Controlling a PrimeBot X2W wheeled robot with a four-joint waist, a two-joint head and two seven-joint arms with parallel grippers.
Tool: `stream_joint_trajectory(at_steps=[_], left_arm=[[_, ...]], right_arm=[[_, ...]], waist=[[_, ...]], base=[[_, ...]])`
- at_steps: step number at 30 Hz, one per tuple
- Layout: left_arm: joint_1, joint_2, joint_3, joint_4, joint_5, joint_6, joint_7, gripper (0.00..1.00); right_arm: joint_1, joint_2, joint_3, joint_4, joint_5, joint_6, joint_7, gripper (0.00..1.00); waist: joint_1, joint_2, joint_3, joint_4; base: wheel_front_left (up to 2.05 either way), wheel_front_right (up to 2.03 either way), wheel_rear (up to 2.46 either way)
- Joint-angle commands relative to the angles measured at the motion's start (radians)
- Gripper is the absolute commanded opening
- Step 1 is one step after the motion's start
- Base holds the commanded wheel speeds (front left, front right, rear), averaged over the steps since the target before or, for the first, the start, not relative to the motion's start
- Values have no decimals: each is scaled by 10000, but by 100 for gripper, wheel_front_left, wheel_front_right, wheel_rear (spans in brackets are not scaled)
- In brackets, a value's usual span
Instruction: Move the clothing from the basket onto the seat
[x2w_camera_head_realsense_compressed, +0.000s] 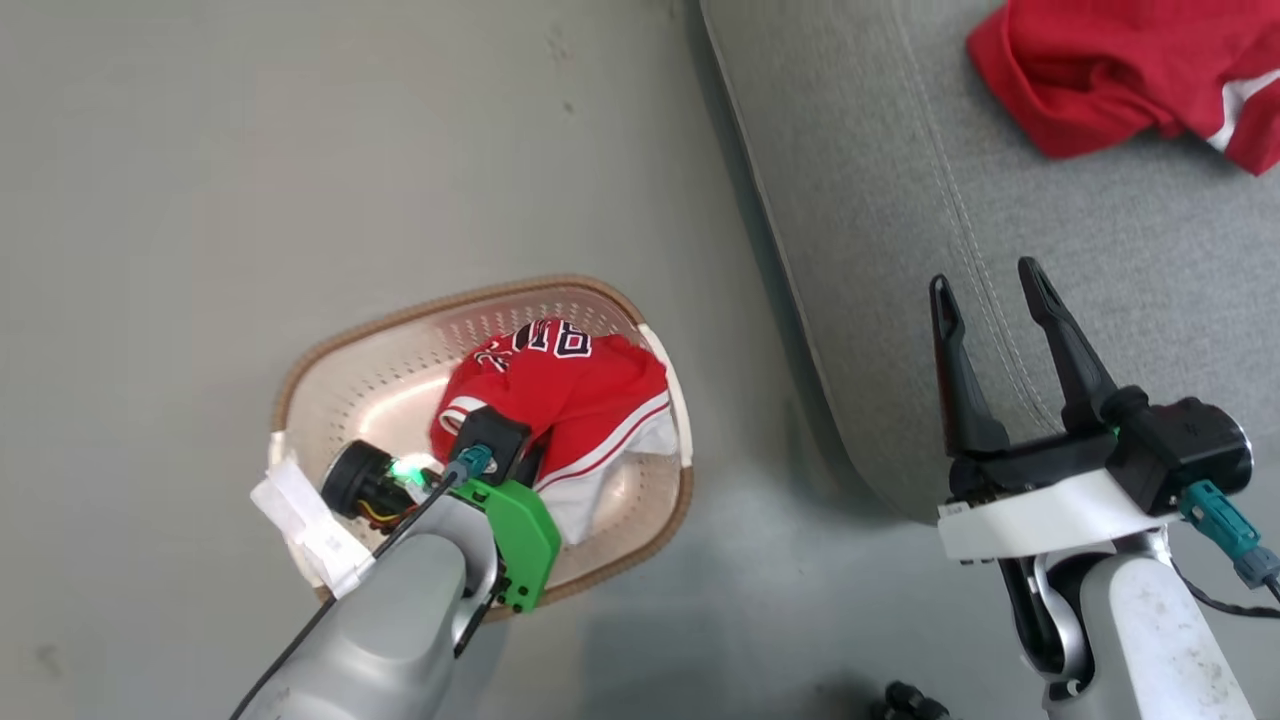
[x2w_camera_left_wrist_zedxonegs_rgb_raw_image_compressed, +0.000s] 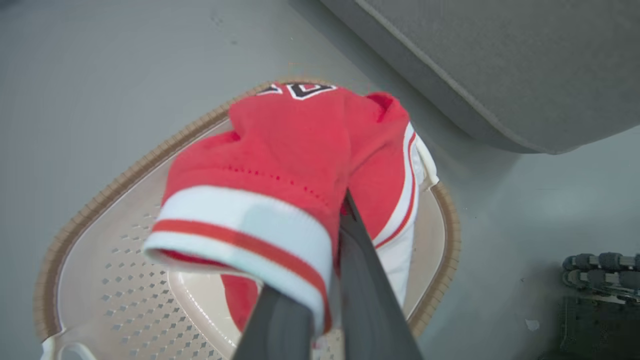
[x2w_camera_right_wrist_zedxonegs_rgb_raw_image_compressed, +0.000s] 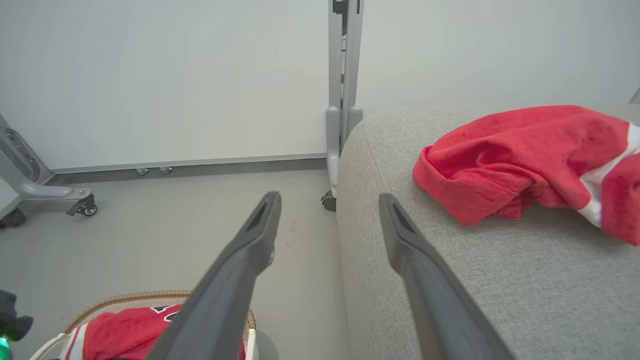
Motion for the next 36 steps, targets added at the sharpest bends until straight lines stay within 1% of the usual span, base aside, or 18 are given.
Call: stream_joint_trajectory(at_steps=[1, 4, 9, 18, 22, 26, 28, 31, 36], left_arm=[[248, -12, 75, -273, -134, -48, -75, 0], [440, 5, 279, -1172, -236, 111, -85, 0], [1031, 369, 787, -2978, -182, 371, -84, 0], [2152, 932, 1878, -6793, 52, 839, -86, 0], [2599, 970, 2453, -8373, 145, 977, -88, 0], [3078, 884, 3011, -9727, 365, 1054, -88, 0], [3307, 855, 3229, -10237, 463, 1011, -87, 0], [3702, 800, 3488, -10914, 619, 918, -87, 0], [4387, 741, 3716, -11607, 877, 810, -87, 0]], right_arm=[[247, -37, -65, -88, -87, 1, 102, 100], [555, -38, -120, -271, -187, 1, 349, 100], [919, -37, -166, -485, -263, 1, 645, 100], [1498, -35, -132, -776, -226, 1, 1074, 100], [1711, -35, -62, -886, -212, 1, 1236, 100], [1892, -35, 12, -976, -191, 1, 1380, 100], [2003, -35, 44, -1005, -183, 1, 1440, 100], [2187, -35, 178, -1088, -198, 1, 1557, 100], [2488, -34, 406, -1123, -199, 1, 1752, 100]], waist=[[1, 0, -1281, 929], [1, 0, -1715, 1118], [1, 0, -2362, 1354], [1, 0, -3285, 1642], [1, 0, -3577, 1708], [1, 0, -3881, 1759], [1, 0, -4023, 1779], [1, 0, -4260, 1792], [1, 0, -4716, 1755]], base=[[0, 0, 0], [0, 0, 0], [0, 0, 0], [0, 0, 0], [0, 0, 0], [0, 0, 0], [0, 0, 0], [0, 0, 0], [0, 0, 0]])
